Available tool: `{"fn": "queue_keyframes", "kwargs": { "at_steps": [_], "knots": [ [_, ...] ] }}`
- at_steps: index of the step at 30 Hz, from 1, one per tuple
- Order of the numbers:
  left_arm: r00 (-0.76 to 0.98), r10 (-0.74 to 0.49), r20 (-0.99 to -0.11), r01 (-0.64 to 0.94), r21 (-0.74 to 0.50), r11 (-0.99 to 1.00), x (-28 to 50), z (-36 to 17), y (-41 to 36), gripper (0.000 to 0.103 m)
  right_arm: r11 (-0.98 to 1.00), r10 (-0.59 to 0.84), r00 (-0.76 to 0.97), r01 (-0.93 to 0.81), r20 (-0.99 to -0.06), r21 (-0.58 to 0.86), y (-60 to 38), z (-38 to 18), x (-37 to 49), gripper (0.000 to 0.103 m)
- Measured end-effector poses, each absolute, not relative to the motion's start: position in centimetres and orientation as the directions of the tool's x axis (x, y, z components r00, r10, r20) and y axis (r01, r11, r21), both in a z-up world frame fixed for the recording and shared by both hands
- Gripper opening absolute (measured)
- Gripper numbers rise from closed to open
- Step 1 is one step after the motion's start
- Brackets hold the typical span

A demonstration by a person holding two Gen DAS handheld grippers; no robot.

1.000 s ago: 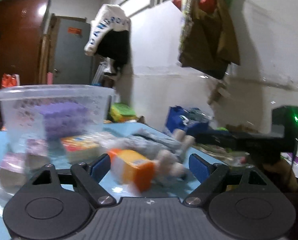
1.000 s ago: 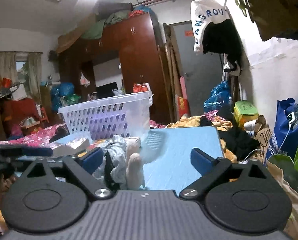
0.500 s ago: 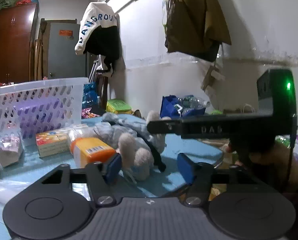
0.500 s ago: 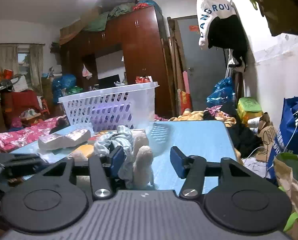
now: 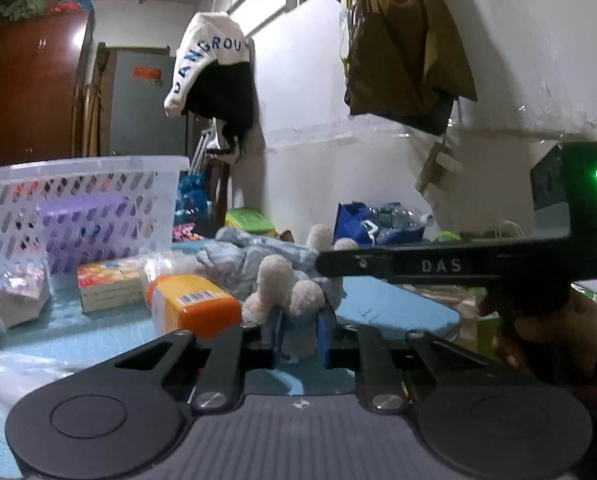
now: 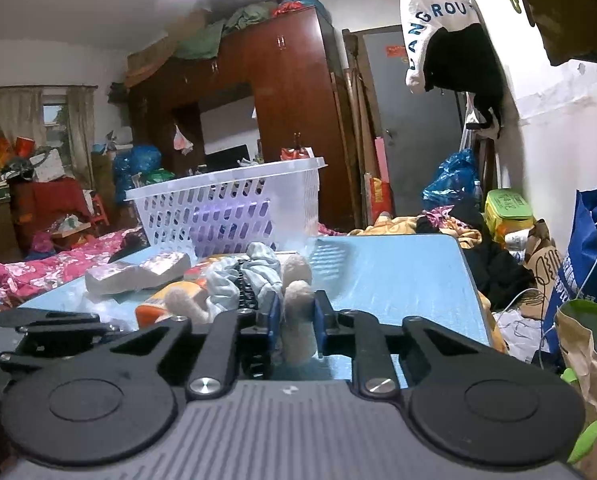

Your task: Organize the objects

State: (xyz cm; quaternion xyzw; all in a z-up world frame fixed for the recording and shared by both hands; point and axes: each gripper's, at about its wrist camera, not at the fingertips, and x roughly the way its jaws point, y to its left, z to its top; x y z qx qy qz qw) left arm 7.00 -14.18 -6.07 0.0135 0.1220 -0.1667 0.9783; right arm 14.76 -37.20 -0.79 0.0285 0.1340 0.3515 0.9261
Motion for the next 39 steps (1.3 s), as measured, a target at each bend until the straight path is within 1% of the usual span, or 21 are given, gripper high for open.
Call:
{"fn": "queue_keyframes", "kwargs": {
  "at_steps": [3,6,14,18,21,25,29,32,35,39],
  "knots": [
    [0.922,-0.316,-0.225,0.324,-0.001,0.946,6.6,-5.9,-14.2,0.019,0.749,0.661,0.717,-0.648,-0.223,0.136,-37.0,-0.7,14.1,0.016],
    [0.922,-0.321,-0.215,0.326,-0.013,0.945,6.4,-5.7,-13.9,0.018,0.75,0.658,0.719,-0.653,-0.224,0.106,-36.7,-0.5,13.5,0.016],
    [0.927,-0.333,-0.171,0.337,-0.01,0.942,6.0,-4.5,-13.0,0.018,0.745,0.664,0.722,-0.661,-0.193,0.092,-36.3,0.9,13.2,0.016],
    [0.922,-0.354,-0.158,0.353,-0.036,0.935,6.4,-3.7,-12.2,0.017,0.742,0.667,0.724,-0.667,-0.177,0.068,-35.8,2.4,13.5,0.016],
    [0.909,-0.388,-0.153,0.379,-0.084,0.921,7.2,-2.5,-11.1,0.017,0.736,0.673,0.722,-0.675,-0.162,0.048,-35.0,3.9,13.9,0.015],
    [0.91,-0.398,-0.117,0.387,-0.103,0.916,7.8,-0.3,-9.7,0.017,0.724,0.685,0.717,-0.69,-0.134,0.006,-33.8,6.5,14.3,0.015],
    [0.929,-0.365,-0.054,0.362,-0.059,0.93,8.1,3.3,-8.4,0.017,0.708,0.701,0.707,-0.706,-0.089,-0.035,-31.8,10.2,15.2,0.015],
    [0.945,-0.326,-0.005,0.326,-0.019,0.945,8.6,6.8,-7.0,0.017,0.688,0.722,0.689,-0.725,-0.069,-0.037,-29.9,12.4,16.7,0.015],
    [0.959,-0.283,0.011,0.282,0.025,0.959,9.7,9.5,-6.0,0.017,0.665,0.745,0.663,-0.747,-0.074,-0.001,-28.1,13.8,18.9,0.015],
    [0.971,-0.239,0.001,0.238,0.077,0.968,11.8,11.7,-4.7,0.017,0.674,0.736,0.672,-0.739,-0.08,0.0,-25.7,14.2,21.7,0.015]
  ]
}}
